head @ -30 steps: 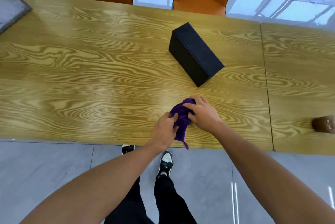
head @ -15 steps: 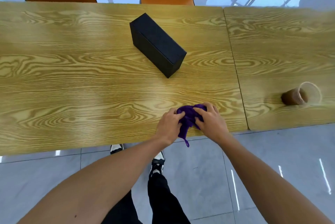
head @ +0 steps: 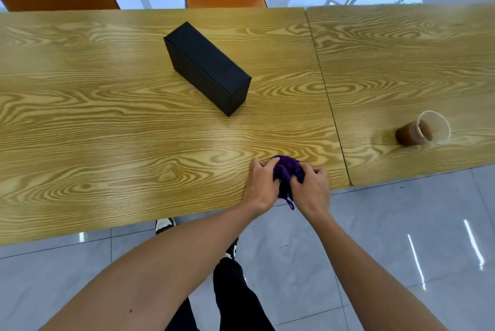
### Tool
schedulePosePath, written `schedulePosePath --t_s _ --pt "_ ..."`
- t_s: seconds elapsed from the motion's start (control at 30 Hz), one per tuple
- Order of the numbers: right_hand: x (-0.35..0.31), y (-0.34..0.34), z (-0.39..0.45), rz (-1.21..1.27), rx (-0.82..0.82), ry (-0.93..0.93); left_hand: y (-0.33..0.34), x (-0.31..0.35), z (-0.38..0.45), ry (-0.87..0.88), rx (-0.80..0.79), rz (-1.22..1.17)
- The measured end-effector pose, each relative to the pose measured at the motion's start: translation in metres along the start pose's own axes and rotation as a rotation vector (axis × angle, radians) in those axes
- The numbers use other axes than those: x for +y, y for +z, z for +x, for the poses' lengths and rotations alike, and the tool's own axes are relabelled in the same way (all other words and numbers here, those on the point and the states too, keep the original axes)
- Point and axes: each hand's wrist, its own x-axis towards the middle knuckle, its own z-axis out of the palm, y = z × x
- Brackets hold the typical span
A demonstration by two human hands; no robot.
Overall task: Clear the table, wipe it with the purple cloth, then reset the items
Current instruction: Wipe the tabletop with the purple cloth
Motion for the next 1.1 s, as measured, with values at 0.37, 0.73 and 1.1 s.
schedulePosePath --t_s 0.37,0.73,1.1 --pt "-0.039 0.02 0.005 -0.051 -0.041 -0.126 -0.036 -0.025 0.009 -0.022 0.113 0.109" --pt "-0.045 -0.006 0.075 -0.07 0.01 -0.174 -0.036 0.006 0.07 0.07 0.121 0.141" --pt "-0.031 -0.022 0.074 -0.172 -0.078 -0.227 -0.026 0.016 0.056 0.065 0.09 0.174"
